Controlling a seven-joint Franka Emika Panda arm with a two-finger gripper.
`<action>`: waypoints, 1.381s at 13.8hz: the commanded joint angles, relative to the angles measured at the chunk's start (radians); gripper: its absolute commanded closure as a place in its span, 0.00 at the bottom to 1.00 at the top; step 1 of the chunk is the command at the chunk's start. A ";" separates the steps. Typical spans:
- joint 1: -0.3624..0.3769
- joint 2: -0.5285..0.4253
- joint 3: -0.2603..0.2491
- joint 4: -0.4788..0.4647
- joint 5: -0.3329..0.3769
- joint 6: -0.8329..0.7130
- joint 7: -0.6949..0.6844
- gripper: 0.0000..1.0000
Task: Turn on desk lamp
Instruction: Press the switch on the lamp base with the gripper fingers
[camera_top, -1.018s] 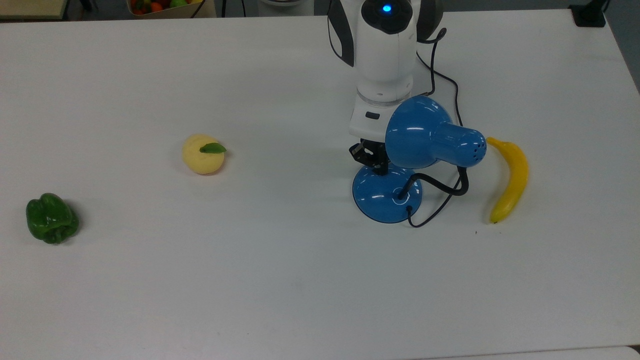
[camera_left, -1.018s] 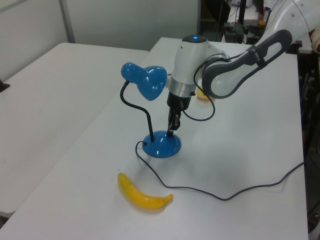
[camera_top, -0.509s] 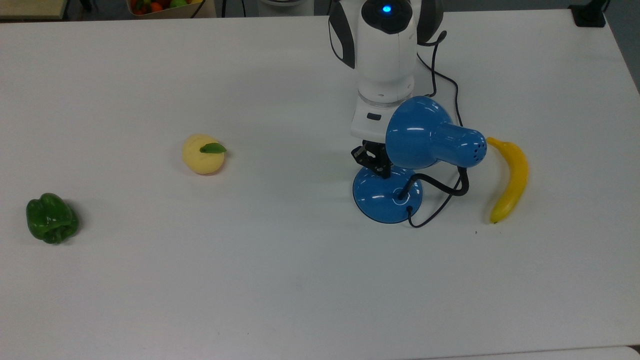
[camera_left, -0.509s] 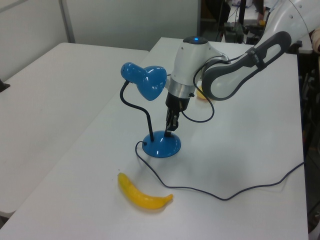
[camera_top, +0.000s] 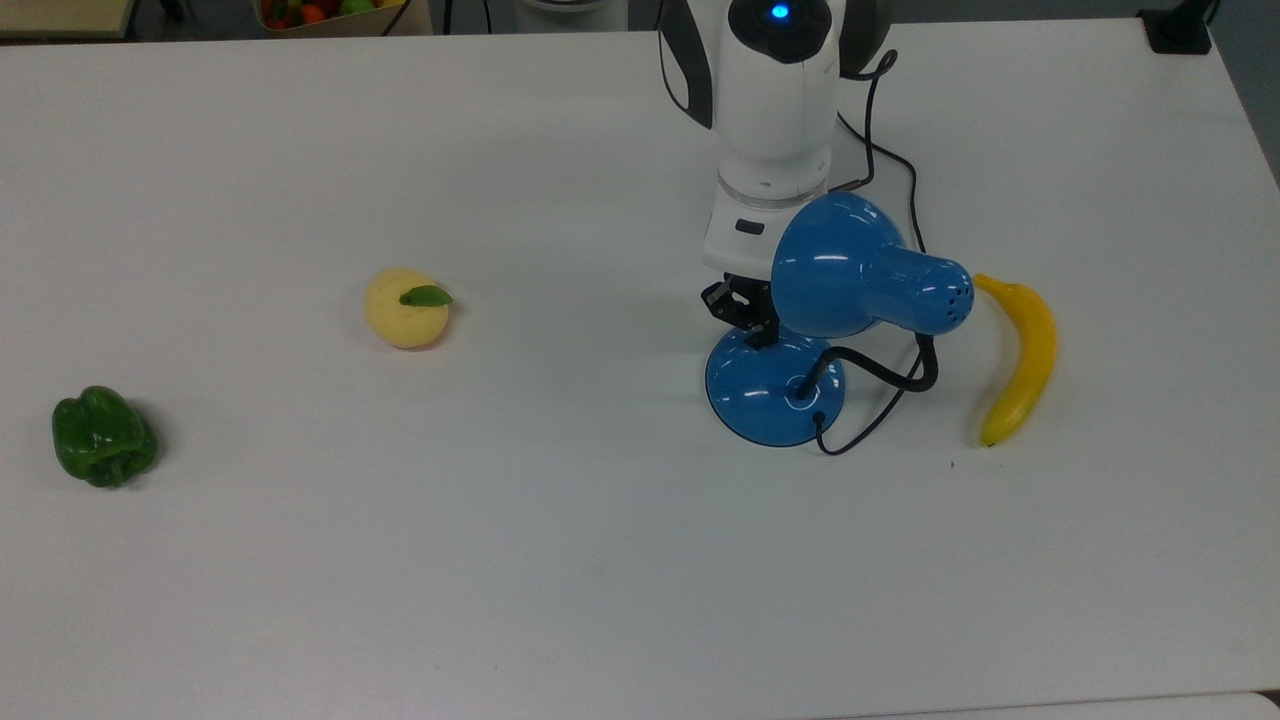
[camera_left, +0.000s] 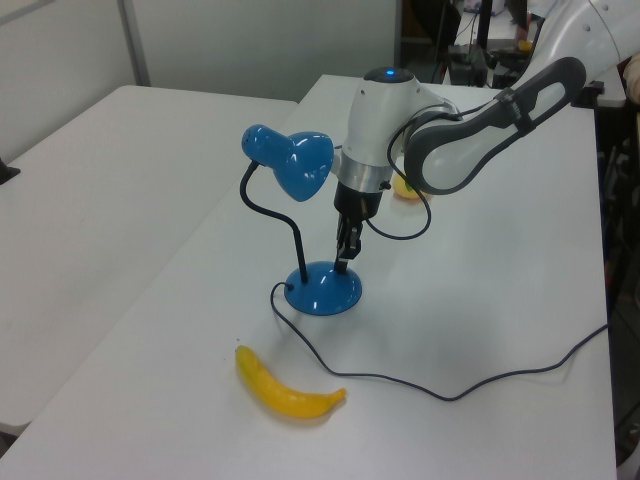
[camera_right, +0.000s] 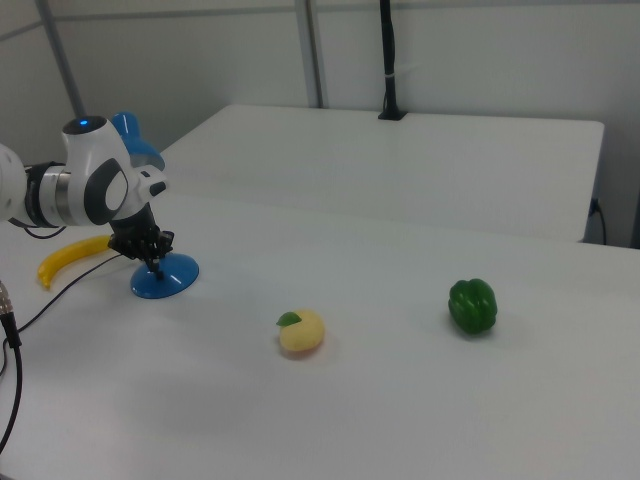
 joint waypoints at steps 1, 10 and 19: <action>0.008 -0.020 -0.007 -0.009 -0.010 -0.034 0.023 1.00; 0.008 0.012 -0.007 -0.004 -0.015 -0.015 0.022 1.00; 0.009 0.036 -0.007 -0.006 -0.023 0.030 0.022 1.00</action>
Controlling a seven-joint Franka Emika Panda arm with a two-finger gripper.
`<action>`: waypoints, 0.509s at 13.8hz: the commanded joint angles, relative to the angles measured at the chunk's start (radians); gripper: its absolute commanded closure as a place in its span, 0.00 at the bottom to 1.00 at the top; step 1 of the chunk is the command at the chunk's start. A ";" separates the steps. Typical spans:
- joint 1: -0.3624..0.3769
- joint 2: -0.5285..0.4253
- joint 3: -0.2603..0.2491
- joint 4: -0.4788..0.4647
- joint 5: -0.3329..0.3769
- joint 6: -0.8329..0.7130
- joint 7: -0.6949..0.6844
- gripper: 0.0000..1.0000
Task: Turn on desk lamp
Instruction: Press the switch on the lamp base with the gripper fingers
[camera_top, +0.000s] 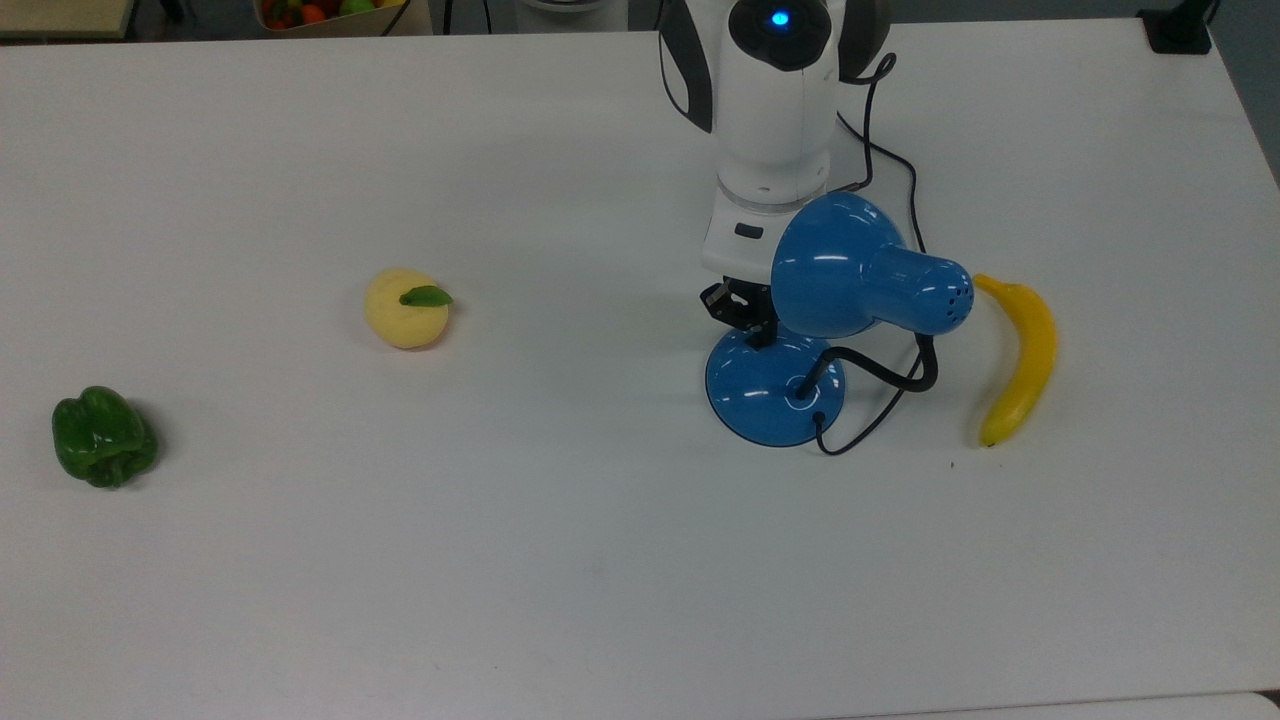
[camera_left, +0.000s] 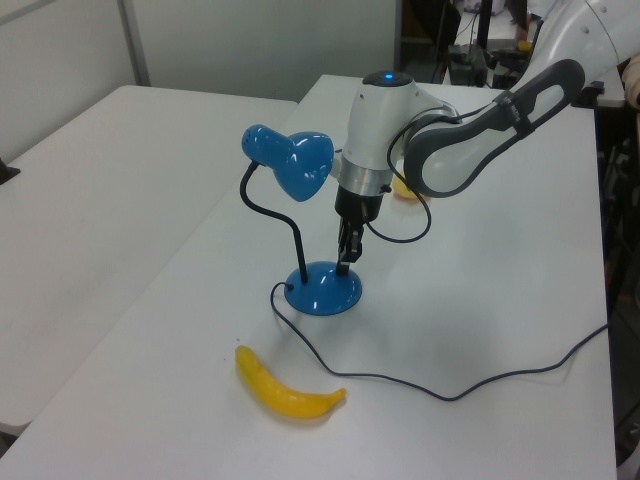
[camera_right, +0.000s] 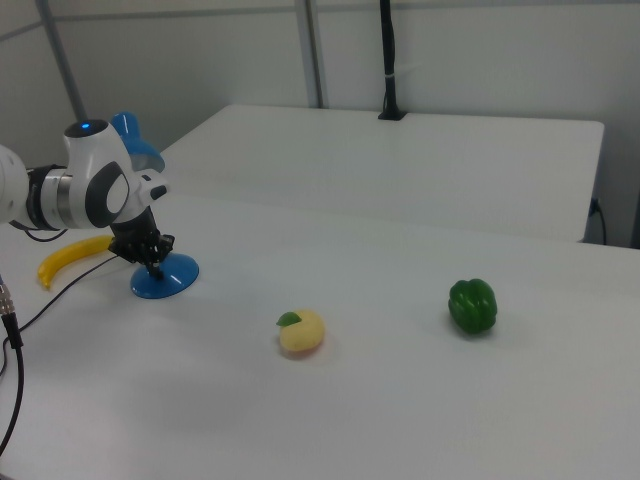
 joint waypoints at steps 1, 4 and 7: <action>0.009 0.031 -0.007 -0.004 -0.023 0.049 0.020 1.00; 0.009 0.033 -0.007 -0.004 -0.023 0.053 0.020 1.00; 0.009 0.028 -0.007 -0.004 -0.023 0.051 0.022 1.00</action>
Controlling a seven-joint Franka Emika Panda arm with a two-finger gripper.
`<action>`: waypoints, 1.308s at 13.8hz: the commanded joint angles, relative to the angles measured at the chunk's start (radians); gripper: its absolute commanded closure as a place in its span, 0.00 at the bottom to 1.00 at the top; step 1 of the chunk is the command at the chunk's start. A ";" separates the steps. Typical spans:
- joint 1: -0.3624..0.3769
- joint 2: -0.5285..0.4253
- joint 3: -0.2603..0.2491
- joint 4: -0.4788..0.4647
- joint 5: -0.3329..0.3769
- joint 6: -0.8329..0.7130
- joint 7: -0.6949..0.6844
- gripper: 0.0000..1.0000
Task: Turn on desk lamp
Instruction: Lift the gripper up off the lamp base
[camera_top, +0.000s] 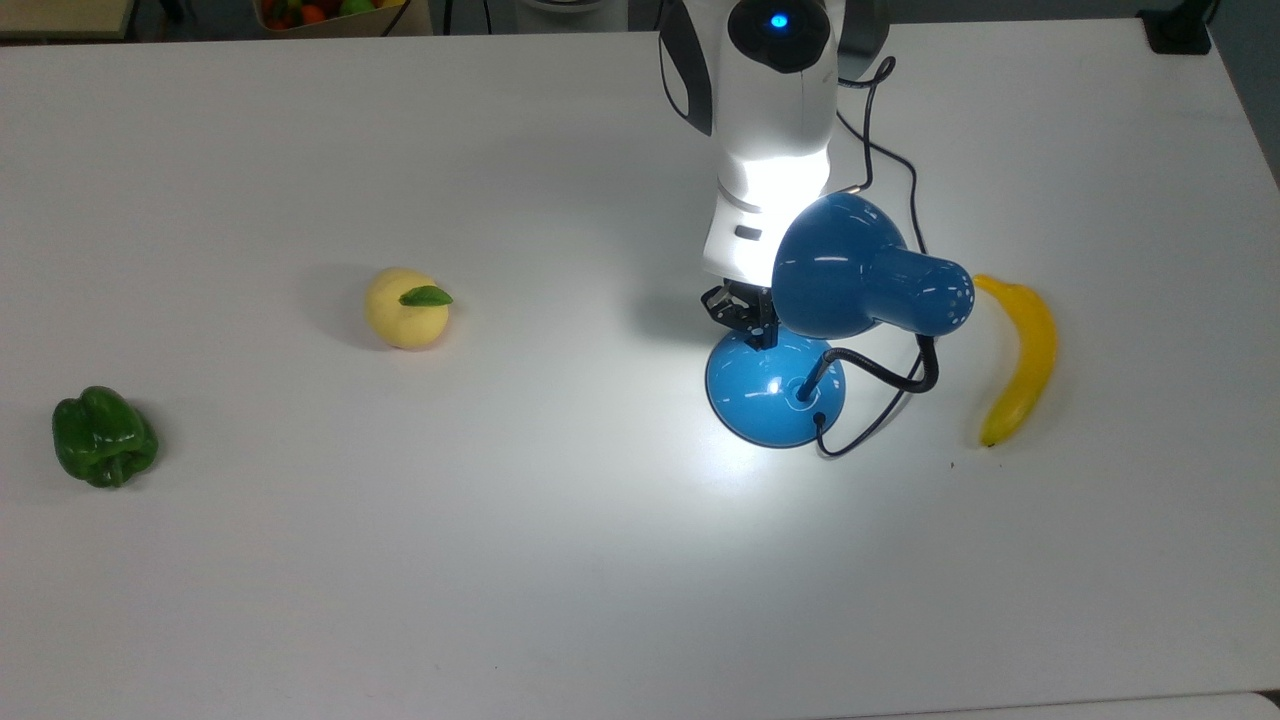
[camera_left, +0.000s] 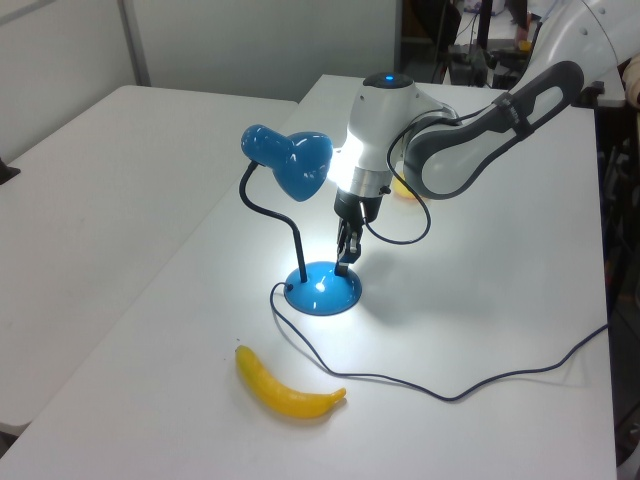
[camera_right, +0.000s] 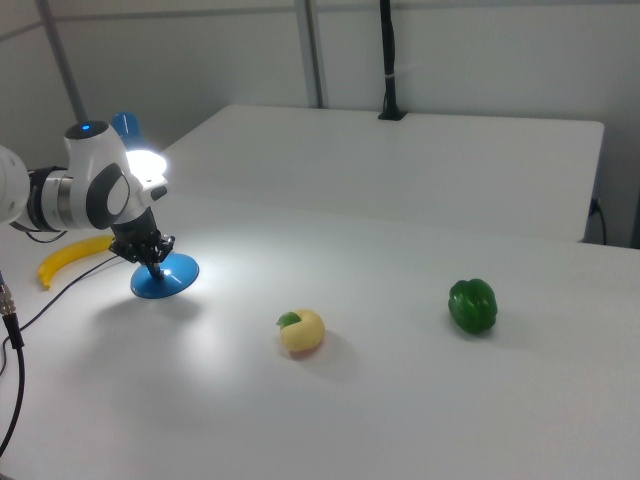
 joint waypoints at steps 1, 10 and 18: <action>0.008 0.024 -0.005 -0.003 -0.023 0.038 0.022 1.00; -0.033 -0.081 -0.013 -0.003 -0.020 -0.253 0.025 1.00; -0.163 -0.225 -0.054 -0.002 -0.066 -0.494 0.200 1.00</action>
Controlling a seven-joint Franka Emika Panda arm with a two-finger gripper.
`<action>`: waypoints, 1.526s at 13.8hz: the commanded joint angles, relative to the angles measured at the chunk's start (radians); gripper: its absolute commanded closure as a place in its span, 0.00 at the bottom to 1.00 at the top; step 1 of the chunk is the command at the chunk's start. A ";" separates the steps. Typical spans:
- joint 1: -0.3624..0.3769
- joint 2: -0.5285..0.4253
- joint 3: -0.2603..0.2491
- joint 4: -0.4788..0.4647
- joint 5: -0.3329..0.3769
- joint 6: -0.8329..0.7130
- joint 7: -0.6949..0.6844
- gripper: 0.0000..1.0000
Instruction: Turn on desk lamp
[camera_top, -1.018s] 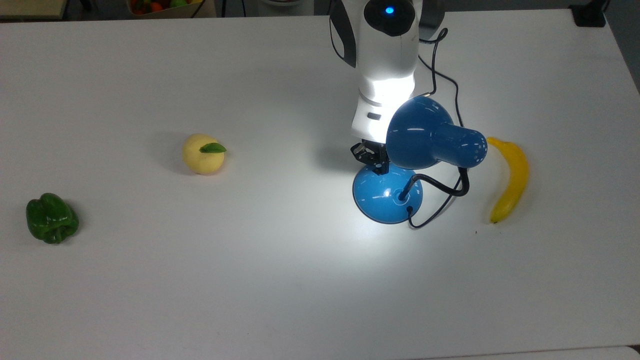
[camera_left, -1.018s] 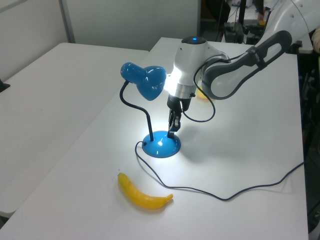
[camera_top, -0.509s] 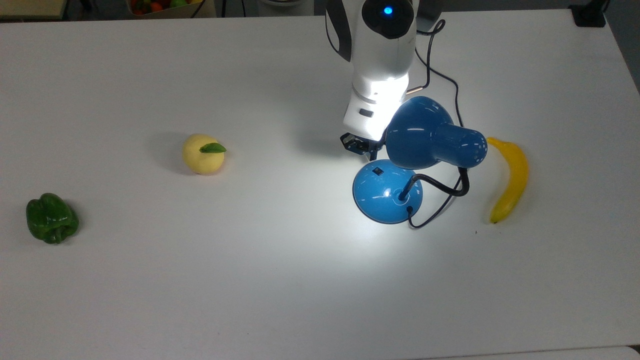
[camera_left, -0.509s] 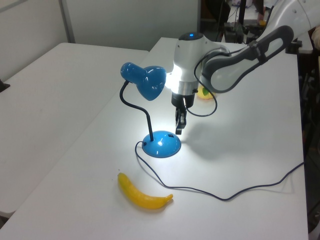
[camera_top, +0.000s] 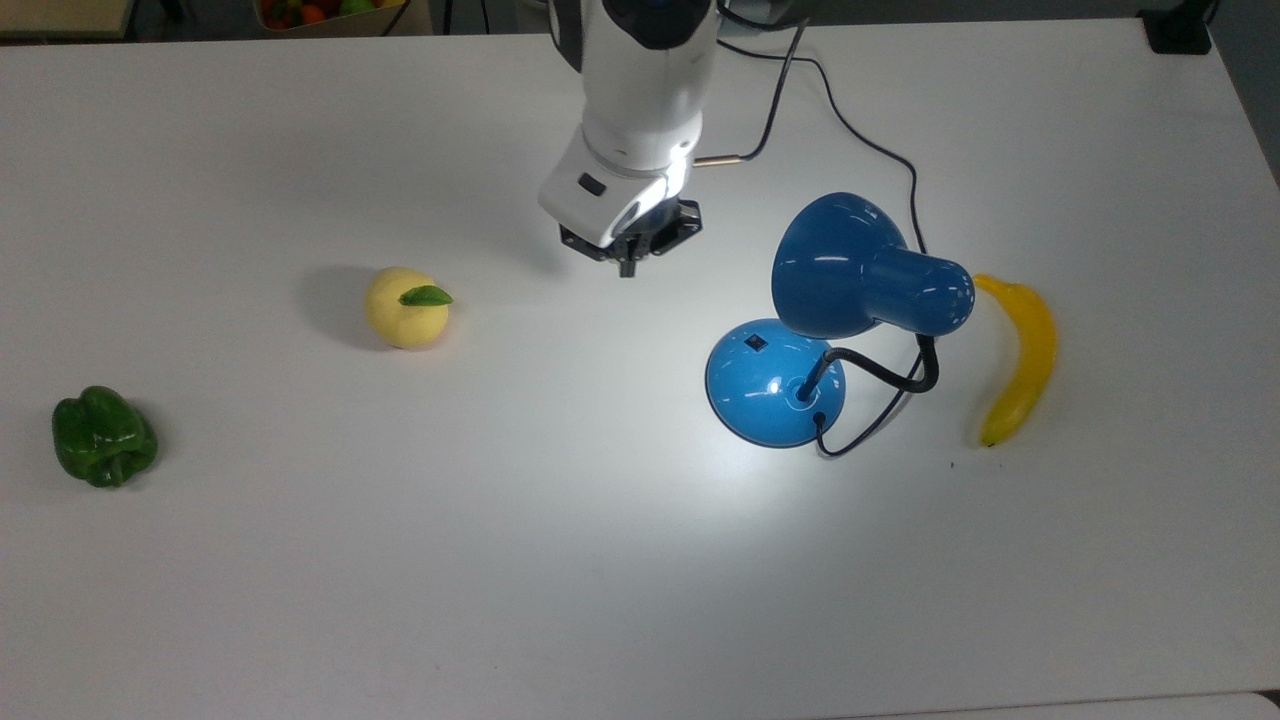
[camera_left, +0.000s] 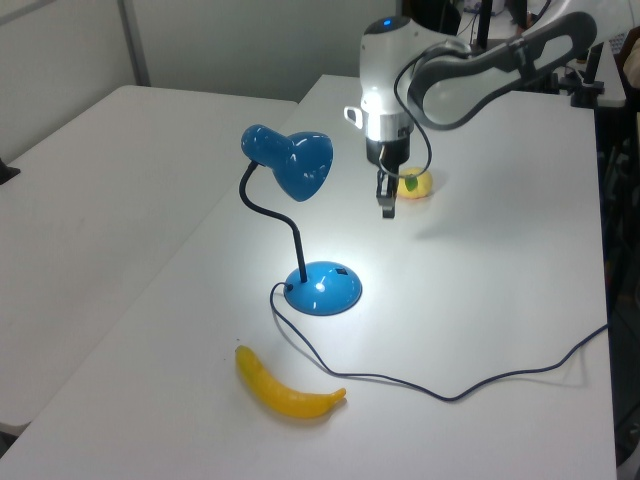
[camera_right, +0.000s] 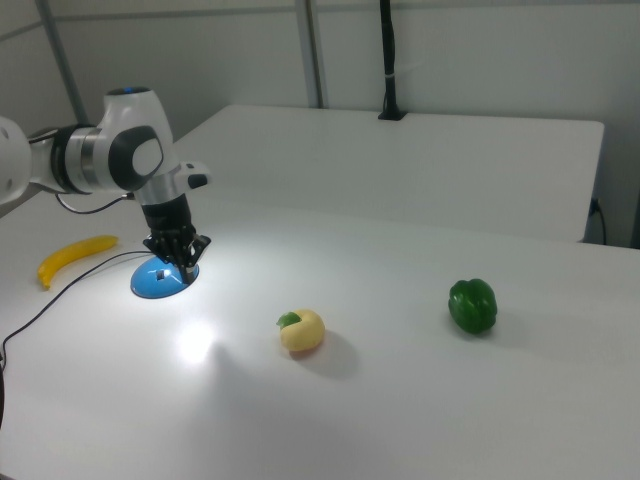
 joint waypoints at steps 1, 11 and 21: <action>-0.046 -0.119 -0.028 -0.020 -0.026 -0.117 0.073 1.00; -0.068 -0.345 -0.122 -0.018 0.017 -0.301 0.063 1.00; -0.078 -0.376 -0.142 0.012 0.049 -0.358 0.011 0.03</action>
